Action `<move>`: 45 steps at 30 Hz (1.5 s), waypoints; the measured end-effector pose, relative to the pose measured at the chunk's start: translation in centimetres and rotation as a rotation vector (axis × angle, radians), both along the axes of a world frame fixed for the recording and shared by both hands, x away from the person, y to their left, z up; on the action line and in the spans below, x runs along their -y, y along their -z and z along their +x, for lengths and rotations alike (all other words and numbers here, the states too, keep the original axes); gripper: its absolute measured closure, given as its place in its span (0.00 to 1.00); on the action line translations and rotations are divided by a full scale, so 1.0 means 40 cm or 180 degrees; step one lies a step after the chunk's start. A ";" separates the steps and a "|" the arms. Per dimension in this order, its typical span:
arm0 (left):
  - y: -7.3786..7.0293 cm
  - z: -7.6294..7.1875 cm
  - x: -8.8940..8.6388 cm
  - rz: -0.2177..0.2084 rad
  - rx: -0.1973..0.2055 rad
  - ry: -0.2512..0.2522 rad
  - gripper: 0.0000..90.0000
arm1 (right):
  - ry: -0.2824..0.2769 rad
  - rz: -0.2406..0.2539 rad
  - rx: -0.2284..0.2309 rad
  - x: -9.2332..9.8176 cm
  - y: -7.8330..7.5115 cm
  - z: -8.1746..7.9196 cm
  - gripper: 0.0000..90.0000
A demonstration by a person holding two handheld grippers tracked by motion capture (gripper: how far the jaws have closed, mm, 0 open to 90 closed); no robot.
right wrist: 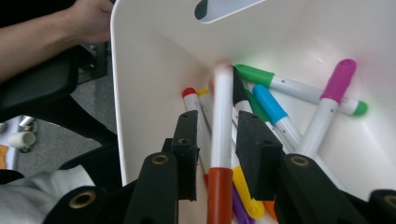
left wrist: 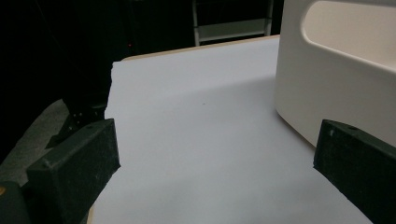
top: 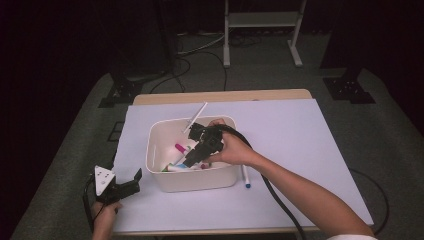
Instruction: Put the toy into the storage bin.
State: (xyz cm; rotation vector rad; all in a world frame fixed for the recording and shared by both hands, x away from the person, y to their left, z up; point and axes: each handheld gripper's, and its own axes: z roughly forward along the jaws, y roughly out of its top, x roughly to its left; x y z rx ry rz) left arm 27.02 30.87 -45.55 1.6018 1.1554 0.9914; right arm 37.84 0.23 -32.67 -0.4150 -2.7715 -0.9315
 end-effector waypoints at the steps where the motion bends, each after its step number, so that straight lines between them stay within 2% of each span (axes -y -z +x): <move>1: 0.000 0.000 0.000 0.0002 0.0001 0.0001 0.00 | -0.0016 0.0006 -0.0010 0.003 -0.001 -0.001 0.72; 6: 0.000 0.000 0.000 0.0002 0.0001 0.0000 0.00 | 0.0074 0.0078 0.0007 0.049 -0.028 -0.015 0.69; 12: 0.000 0.000 0.000 0.0004 -0.0002 -0.0002 0.00 | 0.0249 0.0254 0.0064 0.143 -0.056 -0.027 0.63; 20: 0.000 0.000 0.000 0.0001 0.0000 -0.0003 0.00 | 0.0635 0.0444 0.0113 0.293 -0.067 -0.043 0.58; 22: 0.000 0.000 0.000 0.0002 0.0000 -0.0003 0.00 | 0.0663 0.0463 0.0127 0.307 -0.067 -0.046 0.58; 24: 0.000 0.000 0.000 0.0006 -0.0003 -0.0004 0.00 | 0.0782 0.0530 0.0152 0.367 -0.060 -0.054 0.57; 28: 0.000 0.000 0.000 0.0003 -0.0008 -0.0004 0.00 | 0.0897 0.0605 0.0157 0.421 -0.049 -0.065 0.55; 33: 0.000 0.000 0.001 -0.0003 0.0005 -0.0006 0.00 | 0.1077 0.0630 0.0132 0.482 -0.009 -0.076 0.53; 36: 0.000 0.000 0.001 0.0001 0.0005 -0.0005 0.00 | 0.1179 0.0534 0.0114 0.497 0.038 -0.076 0.52; 39: 0.000 0.000 0.001 0.0007 -0.0001 -0.0006 0.00 | 0.1240 0.0452 0.0021 0.500 0.089 -0.073 0.54; 41: 0.000 0.000 0.001 0.0007 0.0001 -0.0006 0.00 | 0.1264 0.0352 0.0042 0.495 0.122 -0.072 0.54; 42: 0.000 0.000 0.000 0.0006 0.0002 -0.0007 0.00 | 0.1264 0.0352 0.0042 0.495 0.122 -0.072 0.54; 43: 0.000 0.000 0.000 0.0005 -0.0005 -0.0005 0.00 | 0.1299 0.0265 0.0028 0.482 0.159 -0.067 0.54; 45: 0.000 0.000 0.000 0.0004 0.0004 -0.0007 0.00 | 0.1304 0.0213 0.0019 0.472 0.182 -0.063 0.54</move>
